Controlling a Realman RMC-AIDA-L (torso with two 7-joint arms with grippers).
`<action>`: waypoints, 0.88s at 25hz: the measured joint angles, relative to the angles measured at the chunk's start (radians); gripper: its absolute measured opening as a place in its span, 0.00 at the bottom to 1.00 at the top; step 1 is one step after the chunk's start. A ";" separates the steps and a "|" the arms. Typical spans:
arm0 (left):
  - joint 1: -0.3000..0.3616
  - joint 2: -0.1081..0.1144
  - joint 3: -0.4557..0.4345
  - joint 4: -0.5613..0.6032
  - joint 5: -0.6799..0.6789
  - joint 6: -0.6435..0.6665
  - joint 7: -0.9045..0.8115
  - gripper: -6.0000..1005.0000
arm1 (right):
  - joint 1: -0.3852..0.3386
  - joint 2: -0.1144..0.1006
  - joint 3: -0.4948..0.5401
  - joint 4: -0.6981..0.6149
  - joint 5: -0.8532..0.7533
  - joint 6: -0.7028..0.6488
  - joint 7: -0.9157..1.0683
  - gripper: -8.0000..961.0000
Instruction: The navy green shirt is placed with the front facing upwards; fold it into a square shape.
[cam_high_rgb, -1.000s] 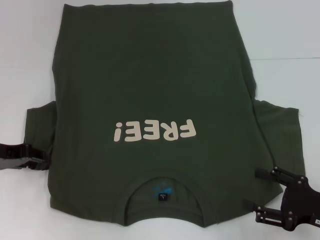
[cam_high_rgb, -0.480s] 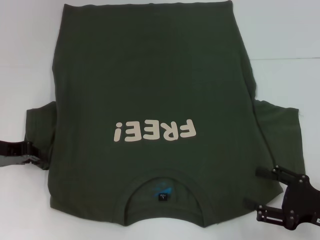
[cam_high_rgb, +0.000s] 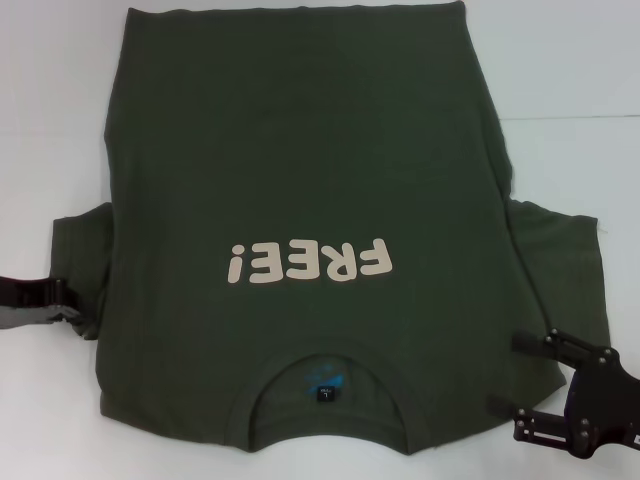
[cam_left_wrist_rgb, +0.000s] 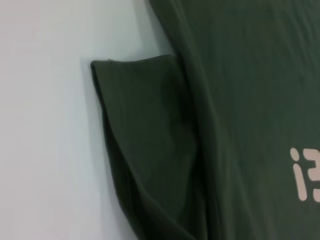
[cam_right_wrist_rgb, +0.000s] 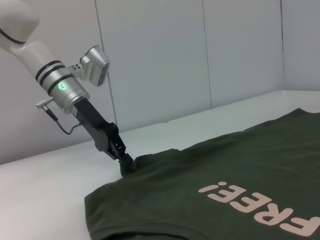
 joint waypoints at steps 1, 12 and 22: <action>0.000 0.001 -0.001 0.000 -0.004 0.002 0.000 0.07 | 0.000 0.000 0.000 0.000 0.000 0.000 0.000 0.92; 0.000 0.006 0.002 0.002 -0.012 0.000 -0.001 0.04 | 0.000 0.001 0.001 0.000 0.001 0.000 0.001 0.92; 0.000 0.005 0.004 0.003 -0.001 0.000 -0.008 0.07 | 0.000 0.002 0.001 0.000 0.001 0.000 0.002 0.92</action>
